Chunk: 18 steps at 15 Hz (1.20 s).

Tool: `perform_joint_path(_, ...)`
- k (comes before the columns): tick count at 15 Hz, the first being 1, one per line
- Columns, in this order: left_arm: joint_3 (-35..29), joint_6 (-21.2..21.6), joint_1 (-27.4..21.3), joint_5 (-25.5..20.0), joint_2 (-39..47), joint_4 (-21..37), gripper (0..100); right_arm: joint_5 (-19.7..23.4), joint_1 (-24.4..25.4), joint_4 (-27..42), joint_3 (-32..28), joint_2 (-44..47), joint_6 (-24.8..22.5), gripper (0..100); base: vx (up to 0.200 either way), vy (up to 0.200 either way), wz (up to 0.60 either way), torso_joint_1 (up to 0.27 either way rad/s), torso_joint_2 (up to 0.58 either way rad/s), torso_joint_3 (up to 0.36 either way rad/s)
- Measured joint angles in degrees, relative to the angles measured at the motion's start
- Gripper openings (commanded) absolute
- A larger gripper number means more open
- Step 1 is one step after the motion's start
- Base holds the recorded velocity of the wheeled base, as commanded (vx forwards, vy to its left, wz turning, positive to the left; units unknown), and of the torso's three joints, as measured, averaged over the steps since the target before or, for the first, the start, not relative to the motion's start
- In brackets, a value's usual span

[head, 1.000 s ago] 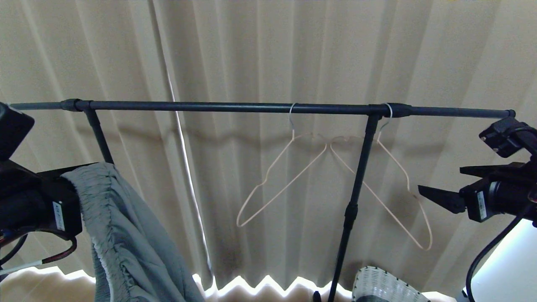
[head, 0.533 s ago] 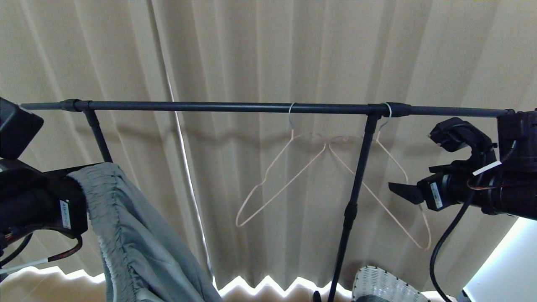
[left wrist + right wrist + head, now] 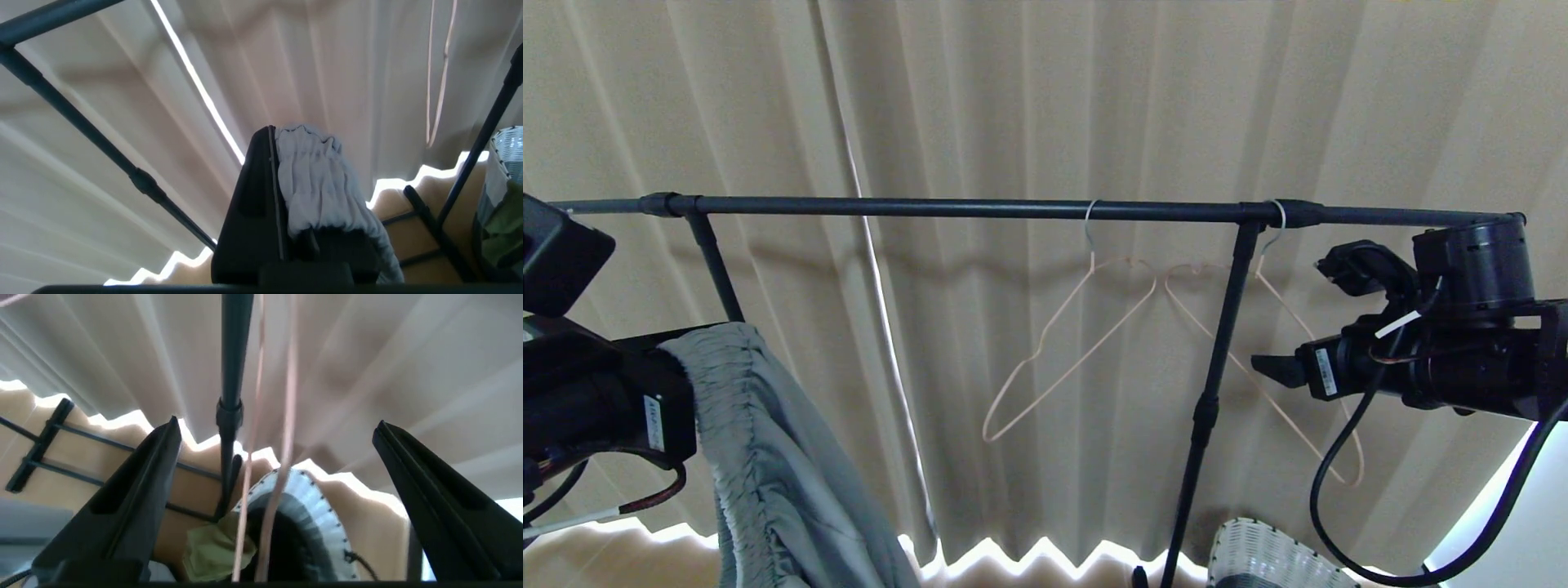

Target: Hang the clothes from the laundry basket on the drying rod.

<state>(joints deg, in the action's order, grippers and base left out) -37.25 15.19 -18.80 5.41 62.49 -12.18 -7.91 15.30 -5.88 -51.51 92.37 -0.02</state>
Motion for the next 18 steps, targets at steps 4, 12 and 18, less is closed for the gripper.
perform_joint_path(4, 0.0, 0.0, 0.0, 0.0, 0.0, 0.0, 0, 0.0, -0.1, 0.0, 0.0, 0.5, 0.1, 0, 0.000, 0.000, 0.00, 0.000, 0.00, 0.000)
perform_joint_path(12, 0.3, -0.2, 0.0, 0.0, -0.3, 0.0, 0, 0.0, 0.0, 0.0, -0.3, 1.0, 1.5, 0, 0.000, 0.000, 0.00, 0.000, 0.00, 0.000)
perform_joint_path(18, 0.3, 0.2, 0.1, 0.1, -0.5, -0.1, 0, 0.0, -1.0, 0.0, 0.7, -3.8, 4.3, 0, 0.000, 0.000, 0.00, 0.000, 0.00, 0.000)
